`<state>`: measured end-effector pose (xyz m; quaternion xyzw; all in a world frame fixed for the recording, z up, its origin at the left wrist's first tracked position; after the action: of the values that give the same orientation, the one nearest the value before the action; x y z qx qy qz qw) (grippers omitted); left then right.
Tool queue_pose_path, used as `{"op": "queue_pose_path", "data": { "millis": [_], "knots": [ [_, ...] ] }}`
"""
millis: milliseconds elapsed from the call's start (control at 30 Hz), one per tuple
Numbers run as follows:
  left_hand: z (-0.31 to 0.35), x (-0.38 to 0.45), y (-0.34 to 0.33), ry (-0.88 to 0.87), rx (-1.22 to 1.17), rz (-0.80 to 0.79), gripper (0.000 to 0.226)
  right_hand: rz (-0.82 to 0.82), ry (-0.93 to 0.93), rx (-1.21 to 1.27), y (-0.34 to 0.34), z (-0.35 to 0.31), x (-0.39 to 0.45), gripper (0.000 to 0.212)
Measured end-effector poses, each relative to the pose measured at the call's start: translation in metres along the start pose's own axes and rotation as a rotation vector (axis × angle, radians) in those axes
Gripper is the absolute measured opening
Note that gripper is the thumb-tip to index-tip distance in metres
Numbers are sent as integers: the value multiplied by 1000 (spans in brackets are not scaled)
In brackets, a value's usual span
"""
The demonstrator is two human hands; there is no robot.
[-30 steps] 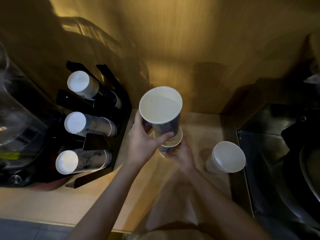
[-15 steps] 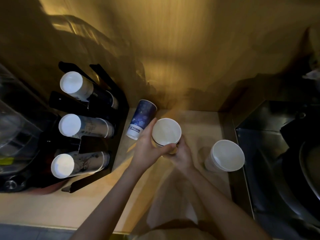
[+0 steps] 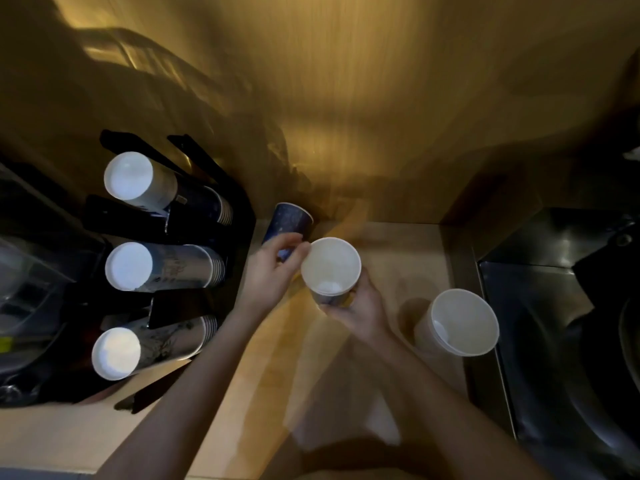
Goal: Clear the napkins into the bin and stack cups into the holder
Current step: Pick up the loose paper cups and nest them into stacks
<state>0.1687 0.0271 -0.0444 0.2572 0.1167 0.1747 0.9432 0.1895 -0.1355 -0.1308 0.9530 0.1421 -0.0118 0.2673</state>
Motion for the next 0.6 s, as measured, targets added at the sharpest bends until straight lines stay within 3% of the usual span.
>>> {"op": "queue_pose_path", "data": {
  "millis": [100, 233, 333, 600],
  "knots": [
    [-24, 31, 1, 66, 253, 38, 35, 8, 18, 19, 2, -3, 1, 81],
    [-66, 55, -13, 296, 515, -49, 71, 71, 37, 59, 2, -2, -3, 79],
    [-86, 59, -23, 414, 533, -65, 81, 76, 14, 81, 0, 1, -1, 77],
    [-89, 50, -21, 450, 451, -99, 65, 57, 4, 127, -2, 5, 0, 77]
  ]
}}
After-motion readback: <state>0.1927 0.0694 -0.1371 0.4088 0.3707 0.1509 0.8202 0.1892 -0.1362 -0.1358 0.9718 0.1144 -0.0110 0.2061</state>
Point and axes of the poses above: each hand's wrist, its own x-axis towards the middle knuckle, its own y-axis out of the back of the hand, z = x × y, the point moved 4 cm from there along x, towards the middle knuckle, and after that the axes turned 8 degrees about y, right-handed, at the moved point
